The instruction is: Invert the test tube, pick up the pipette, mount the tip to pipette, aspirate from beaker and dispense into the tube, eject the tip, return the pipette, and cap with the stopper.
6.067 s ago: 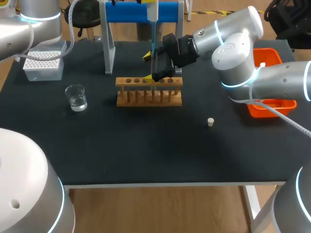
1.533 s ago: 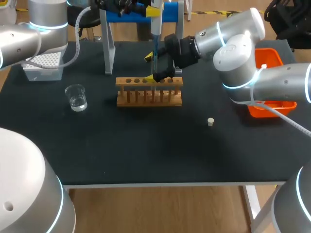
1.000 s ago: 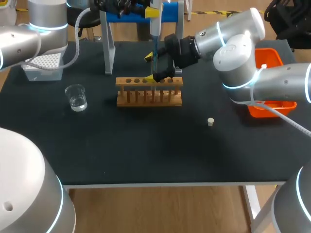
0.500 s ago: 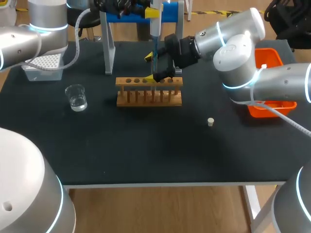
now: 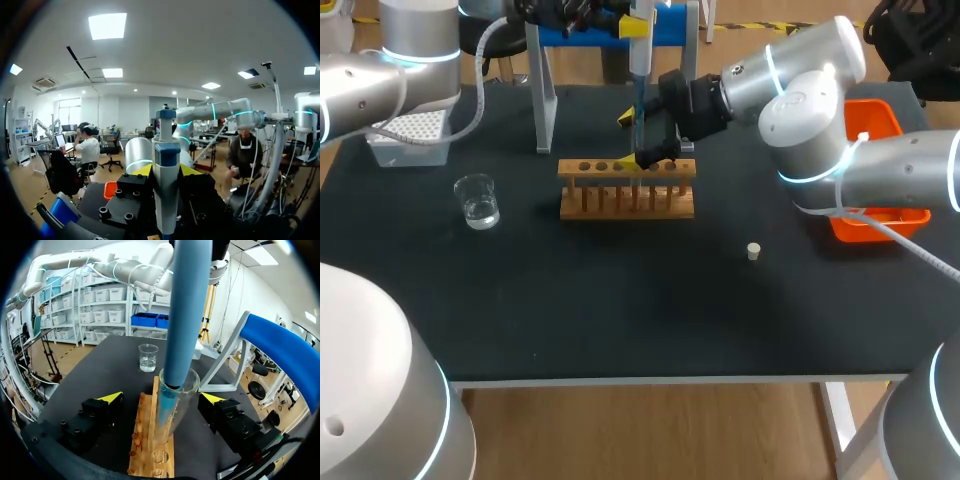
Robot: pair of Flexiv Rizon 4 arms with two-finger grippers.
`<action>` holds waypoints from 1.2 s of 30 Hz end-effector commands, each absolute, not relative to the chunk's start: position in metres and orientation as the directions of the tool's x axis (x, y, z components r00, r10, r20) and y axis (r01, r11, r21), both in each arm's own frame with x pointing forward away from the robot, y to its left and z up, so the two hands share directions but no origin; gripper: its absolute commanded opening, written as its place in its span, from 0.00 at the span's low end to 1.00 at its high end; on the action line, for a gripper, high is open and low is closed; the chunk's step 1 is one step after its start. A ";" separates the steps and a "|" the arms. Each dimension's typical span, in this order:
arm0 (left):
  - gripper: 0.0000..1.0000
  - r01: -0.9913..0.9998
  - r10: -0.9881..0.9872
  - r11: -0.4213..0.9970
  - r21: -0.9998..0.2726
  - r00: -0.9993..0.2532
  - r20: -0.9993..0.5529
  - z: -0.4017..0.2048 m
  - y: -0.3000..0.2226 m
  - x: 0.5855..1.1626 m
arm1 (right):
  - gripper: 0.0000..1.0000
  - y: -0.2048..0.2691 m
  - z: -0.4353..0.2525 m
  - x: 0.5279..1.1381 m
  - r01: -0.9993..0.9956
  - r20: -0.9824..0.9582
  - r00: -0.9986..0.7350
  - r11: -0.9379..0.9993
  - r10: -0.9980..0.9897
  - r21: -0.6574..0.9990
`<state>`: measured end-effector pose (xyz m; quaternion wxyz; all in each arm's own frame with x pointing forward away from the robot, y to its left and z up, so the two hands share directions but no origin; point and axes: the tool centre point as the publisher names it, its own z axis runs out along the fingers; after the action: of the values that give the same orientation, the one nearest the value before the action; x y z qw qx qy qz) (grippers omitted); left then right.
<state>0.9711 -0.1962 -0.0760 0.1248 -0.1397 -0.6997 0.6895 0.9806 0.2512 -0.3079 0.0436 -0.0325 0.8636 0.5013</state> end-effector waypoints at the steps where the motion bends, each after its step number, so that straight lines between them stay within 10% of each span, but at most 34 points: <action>1: 0.00 0.023 0.375 0.010 -1.000 -0.927 -0.018 -0.076 -0.196 0.974 | 1.00 0.251 -0.307 0.981 -0.099 -0.107 -0.994 0.497 -0.013 0.862; 36: 0.00 0.023 0.375 0.010 -1.000 -0.927 -0.018 -0.076 -0.196 0.974 | 1.00 0.186 -0.280 0.978 -0.110 -0.134 -0.991 0.439 0.024 0.892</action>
<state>0.9714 -0.1962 -0.0761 0.1251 -0.1399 -0.6996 0.6895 0.9815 0.1948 -0.2850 0.0643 -0.0244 0.8466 0.5277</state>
